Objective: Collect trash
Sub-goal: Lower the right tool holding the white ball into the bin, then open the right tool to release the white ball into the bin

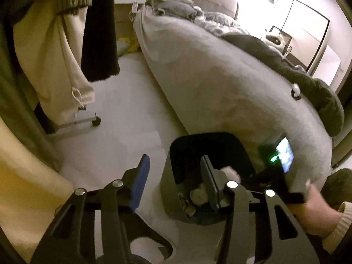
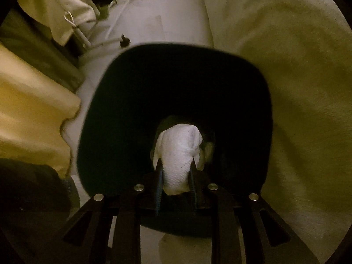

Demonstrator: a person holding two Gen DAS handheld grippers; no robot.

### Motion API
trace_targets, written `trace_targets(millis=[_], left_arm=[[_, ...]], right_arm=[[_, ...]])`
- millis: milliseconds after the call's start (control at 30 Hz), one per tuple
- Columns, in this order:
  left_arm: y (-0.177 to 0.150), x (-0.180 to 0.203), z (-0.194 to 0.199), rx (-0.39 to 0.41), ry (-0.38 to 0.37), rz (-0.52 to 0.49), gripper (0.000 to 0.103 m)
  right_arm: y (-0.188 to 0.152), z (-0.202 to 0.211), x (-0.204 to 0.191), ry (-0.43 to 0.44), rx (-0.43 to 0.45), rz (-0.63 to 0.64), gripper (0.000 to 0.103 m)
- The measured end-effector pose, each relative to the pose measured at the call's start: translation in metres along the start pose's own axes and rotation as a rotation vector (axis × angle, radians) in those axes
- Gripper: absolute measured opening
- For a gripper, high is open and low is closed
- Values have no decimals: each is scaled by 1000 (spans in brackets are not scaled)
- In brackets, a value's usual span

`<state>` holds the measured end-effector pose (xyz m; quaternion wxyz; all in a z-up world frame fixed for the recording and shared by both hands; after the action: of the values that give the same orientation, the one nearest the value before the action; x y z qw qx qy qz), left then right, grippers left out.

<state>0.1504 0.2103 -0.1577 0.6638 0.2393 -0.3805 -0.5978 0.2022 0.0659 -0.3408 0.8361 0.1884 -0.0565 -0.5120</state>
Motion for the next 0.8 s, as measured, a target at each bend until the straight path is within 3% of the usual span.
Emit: trace_targets(millis=[167, 200, 300, 367, 700, 800], left_arm=[[17, 3, 14, 59, -14, -4, 48], [21, 5, 16, 69, -18, -3, 48], [29, 6, 22, 92, -18, -1, 48], [35, 8, 25, 106, -12, 0, 48], [72, 34, 45, 199, -26, -33, 51], [81, 46, 51, 224, -30, -58, 60]], right_arm=[[-6, -18, -4, -28, -48, 33, 30], [-8, -20, -5, -30, -56, 39, 33], [-11, -26, -5, -39, -72, 54, 56], [-9, -21, -9, -44, -59, 80, 57], [44, 59, -23, 28, 210, 95, 73], [61, 90, -16, 25, 297, 102, 77]])
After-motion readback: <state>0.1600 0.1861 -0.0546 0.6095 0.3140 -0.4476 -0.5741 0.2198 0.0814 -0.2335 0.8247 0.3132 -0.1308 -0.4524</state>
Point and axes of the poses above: each gripper's, at about its wrist camera, not at the fingertips, and z roughly against the way its jaws point, x to its right, y to its top, the point moved 6 cm from there along -z, roughly the way its jaws point, and after that the axes turned 11 degrees about x, right-handed, at the moved point
